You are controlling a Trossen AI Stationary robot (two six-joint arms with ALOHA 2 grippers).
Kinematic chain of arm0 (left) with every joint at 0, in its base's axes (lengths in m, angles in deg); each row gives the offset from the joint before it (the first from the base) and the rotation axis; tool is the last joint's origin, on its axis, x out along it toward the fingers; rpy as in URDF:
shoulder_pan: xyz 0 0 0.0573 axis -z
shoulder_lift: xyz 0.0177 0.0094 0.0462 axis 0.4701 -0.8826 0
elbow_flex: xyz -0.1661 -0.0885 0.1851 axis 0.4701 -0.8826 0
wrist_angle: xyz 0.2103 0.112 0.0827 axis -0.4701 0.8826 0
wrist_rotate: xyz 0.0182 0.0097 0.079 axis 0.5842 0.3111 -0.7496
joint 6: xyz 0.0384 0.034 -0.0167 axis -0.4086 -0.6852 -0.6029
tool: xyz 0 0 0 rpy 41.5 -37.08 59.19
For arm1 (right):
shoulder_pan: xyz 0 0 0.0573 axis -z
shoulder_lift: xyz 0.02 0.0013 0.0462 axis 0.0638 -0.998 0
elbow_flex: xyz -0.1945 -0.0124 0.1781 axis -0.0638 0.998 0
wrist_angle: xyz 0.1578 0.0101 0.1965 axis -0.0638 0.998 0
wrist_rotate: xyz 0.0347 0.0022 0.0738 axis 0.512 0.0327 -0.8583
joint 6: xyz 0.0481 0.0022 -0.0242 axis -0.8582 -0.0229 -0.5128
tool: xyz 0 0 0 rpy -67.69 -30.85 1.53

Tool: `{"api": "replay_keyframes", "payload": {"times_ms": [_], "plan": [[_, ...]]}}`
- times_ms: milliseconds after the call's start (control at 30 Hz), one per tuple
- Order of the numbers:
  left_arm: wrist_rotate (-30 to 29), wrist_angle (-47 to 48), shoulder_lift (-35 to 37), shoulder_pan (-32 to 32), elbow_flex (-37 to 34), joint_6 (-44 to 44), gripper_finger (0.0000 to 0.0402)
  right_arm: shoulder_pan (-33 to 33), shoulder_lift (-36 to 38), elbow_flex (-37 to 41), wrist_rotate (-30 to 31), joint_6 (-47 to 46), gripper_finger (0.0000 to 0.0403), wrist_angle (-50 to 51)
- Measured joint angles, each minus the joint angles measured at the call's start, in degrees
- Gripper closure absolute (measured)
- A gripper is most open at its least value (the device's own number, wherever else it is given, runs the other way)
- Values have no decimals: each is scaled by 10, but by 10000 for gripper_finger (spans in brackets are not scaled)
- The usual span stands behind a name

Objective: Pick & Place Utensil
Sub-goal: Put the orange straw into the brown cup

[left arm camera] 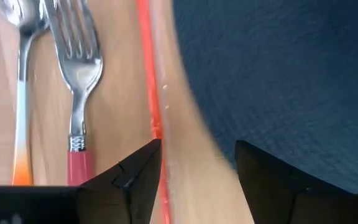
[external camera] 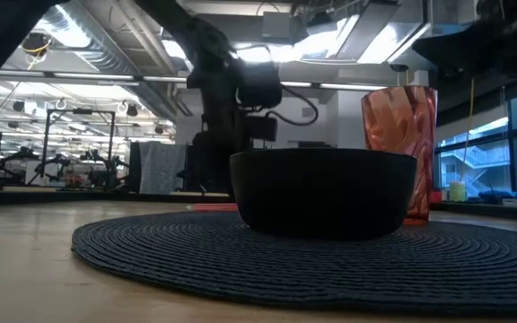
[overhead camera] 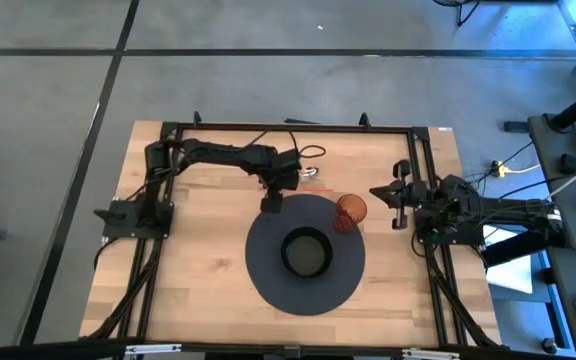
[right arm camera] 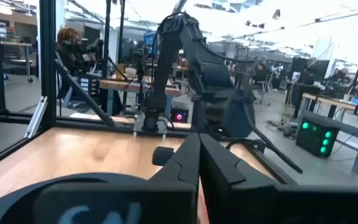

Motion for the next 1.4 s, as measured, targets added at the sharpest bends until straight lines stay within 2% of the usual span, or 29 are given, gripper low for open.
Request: {"api": "replay_keyframes", "payload": {"times_ms": [500,767,900,1033,1133,1267,1400], "plan": [[-11,2,-19,-30,0,-19,209,0,0,0,0,-32,395,42],[-5,15,-47,-33,5,-39,229,0,0,0,0,-47,395,54],[-4,17,-49,-32,5,-53,264,0,0,0,0,-48,395,59],[-9,27,-49,-32,7,-60,336,0,0,0,0,-48,395,61],[-28,36,-50,-28,13,-61,388,0,0,0,0,-47,395,61],[-67,70,-48,-14,40,-40,397,0,0,0,0,-46,395,61],[-183,115,-24,11,56,-31,398,0,0,0,0,-43,395,58]]}}
